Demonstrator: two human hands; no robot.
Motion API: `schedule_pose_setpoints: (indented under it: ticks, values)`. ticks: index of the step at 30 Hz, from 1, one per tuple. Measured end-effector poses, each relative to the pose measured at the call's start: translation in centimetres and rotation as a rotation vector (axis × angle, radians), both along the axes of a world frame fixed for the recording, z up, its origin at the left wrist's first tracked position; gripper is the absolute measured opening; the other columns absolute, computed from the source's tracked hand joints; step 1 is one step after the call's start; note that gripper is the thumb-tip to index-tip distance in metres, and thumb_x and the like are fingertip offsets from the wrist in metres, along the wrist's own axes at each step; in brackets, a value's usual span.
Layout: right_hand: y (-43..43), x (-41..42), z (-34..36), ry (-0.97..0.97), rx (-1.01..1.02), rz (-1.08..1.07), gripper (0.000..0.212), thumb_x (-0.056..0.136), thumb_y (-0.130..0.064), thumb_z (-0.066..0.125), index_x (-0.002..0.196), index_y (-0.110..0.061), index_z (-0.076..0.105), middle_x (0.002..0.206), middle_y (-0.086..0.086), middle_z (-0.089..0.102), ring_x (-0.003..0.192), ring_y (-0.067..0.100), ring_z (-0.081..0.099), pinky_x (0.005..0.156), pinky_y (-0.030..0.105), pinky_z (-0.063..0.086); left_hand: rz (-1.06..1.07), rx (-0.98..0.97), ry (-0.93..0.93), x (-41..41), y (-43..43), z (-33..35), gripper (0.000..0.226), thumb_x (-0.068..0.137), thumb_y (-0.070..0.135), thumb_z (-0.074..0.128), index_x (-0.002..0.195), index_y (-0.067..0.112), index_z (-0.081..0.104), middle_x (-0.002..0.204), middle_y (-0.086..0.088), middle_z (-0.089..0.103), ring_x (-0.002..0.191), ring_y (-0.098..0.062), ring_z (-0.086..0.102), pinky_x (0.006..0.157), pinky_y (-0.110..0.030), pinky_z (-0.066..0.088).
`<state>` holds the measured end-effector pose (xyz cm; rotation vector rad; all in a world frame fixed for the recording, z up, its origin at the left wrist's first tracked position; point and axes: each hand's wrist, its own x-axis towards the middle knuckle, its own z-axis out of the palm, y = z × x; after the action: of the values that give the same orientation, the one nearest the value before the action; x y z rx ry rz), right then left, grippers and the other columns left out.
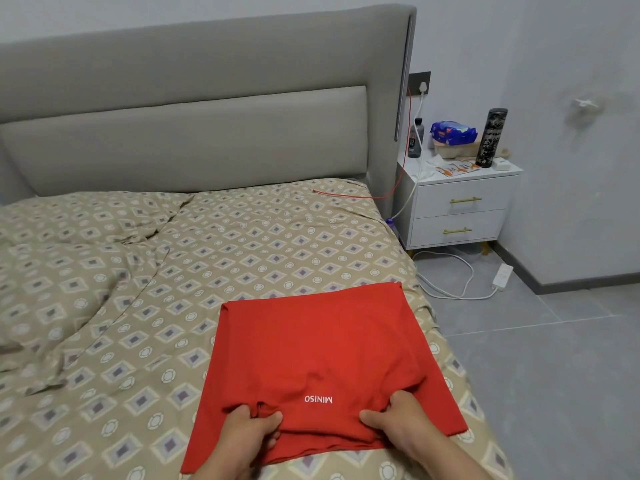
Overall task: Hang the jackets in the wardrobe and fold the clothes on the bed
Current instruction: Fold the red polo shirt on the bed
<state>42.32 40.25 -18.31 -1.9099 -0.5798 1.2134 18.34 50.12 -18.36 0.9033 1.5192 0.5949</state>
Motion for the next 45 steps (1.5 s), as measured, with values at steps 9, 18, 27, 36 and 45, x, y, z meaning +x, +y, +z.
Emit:
schedule_pose_setpoints:
  ticks: [9, 18, 27, 36, 45]
  values:
    - [-0.4, -0.6, 0.4, -0.231, -0.076, -0.164, 0.035, 0.092, -0.032, 0.065, 0.069, -0.007, 0.056, 0.059, 0.012, 0.069, 0.055, 0.024, 0.065, 0.062, 0.032, 0.049, -0.136, -0.201, 0.286, 0.2, -0.3, 1.9, 0.026, 0.081, 0.020, 0.078, 0.077, -0.003, 0.066, 0.059, -0.016, 0.066, 0.046, -0.025, 0.061, 0.049, -0.029, 0.049]
    - [0.4, 1.4, 1.6, -1.216, 0.176, 0.432, 0.059, 0.087, -0.050, 0.060, 0.139, -0.023, 0.055, 0.150, 0.011, 0.046, 0.138, 0.031, 0.044, 0.114, 0.049, 0.032, -0.757, 0.851, 0.908, 0.2, 0.2, 1.5, 0.065, 0.081, 0.064, 0.053, 0.139, 0.035, 0.052, 0.152, 0.005, 0.040, 0.142, -0.023, 0.038, 0.114, -0.037, 0.031]
    - [-1.1, 4.2, -3.8, -0.961, 0.000, 0.203, 0.070, 0.093, -0.053, 0.052, 0.153, -0.022, 0.034, 0.163, 0.013, 0.016, 0.150, 0.028, 0.016, 0.122, 0.041, 0.013, -1.078, 0.457, 1.136, 0.4, 1.5, -2.7, 0.090, 0.085, 0.078, 0.019, 0.155, 0.032, -0.014, 0.163, -0.001, -0.021, 0.151, -0.021, -0.017, 0.120, -0.041, -0.011]
    - [-1.3, 5.3, -0.4, -0.665, -0.229, -0.163, 0.026, 0.088, -0.040, 0.062, 0.096, -0.016, 0.065, 0.098, 0.008, 0.069, 0.095, 0.033, 0.063, 0.078, 0.035, 0.048, -0.976, 0.371, 1.182, 2.9, 1.2, -1.6, 0.073, 0.096, 0.061, 0.027, 0.158, 0.031, 0.001, 0.166, -0.005, -0.007, 0.152, -0.028, -0.008, 0.121, -0.048, -0.003]
    - [-0.8, 1.9, 0.0, -0.384, 0.302, -0.218, 0.027, 0.085, -0.008, 0.066, 0.105, -0.023, 0.078, 0.091, -0.016, 0.067, 0.086, -0.004, 0.058, 0.078, -0.001, 0.037, -0.826, 0.796, 0.559, 16.9, 1.1, 4.7, 0.026, 0.101, 0.024, 0.047, 0.114, 0.010, 0.065, 0.116, -0.009, 0.065, 0.114, -0.027, 0.056, 0.097, -0.034, 0.037]
